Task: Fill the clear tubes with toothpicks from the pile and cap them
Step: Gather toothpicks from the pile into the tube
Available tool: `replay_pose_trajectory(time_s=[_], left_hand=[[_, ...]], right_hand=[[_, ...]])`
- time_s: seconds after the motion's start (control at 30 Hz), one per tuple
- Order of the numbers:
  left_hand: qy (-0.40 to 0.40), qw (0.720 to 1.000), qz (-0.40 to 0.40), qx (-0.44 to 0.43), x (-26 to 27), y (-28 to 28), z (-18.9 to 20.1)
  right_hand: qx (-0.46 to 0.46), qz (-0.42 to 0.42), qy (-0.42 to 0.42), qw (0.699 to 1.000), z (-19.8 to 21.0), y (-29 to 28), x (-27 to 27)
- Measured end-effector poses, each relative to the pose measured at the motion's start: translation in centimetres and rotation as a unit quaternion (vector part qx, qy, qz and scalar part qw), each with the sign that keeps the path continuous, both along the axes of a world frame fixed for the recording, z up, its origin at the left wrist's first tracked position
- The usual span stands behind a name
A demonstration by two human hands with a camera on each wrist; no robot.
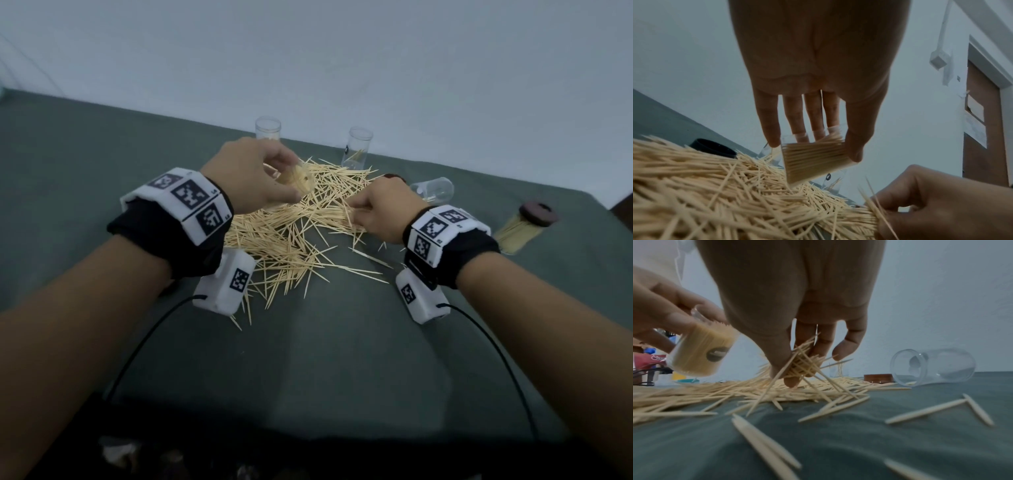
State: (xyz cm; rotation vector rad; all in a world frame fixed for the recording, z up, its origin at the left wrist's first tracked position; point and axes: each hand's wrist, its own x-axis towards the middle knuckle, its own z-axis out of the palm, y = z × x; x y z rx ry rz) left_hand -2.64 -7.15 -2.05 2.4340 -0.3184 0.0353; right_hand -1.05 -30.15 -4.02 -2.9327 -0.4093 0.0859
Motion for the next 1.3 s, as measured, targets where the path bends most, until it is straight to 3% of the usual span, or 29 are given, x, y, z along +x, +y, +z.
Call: replay_pose_trajectory(time_s=[0.5,0.73,1.1,1.3], left_hand=[[-0.009,0.998,-0.011,0.069,-0.7,-1.1,-0.4],[-0.001,0.999,-0.038,0.034,-1.4,-2.2,-0.3],[0.013,0.999,-0.04,-0.001,-1.6,-2.8,-0.6],[0.006,0.999,-0.046,0.004,-1.8,-3.3,-0.7]], right_hand=[[0.107,0.013,-0.072,0.992,3.2,-2.0,-3.8],[0.115,0.048,-0.062,0.99,2.5,-0.7,-3.7],[0.05,0.06,-0.03,0.996,1.5,0.1,-3.1],[0.073,0.055,-0.069,0.993,2.0,0.7,-3.4]])
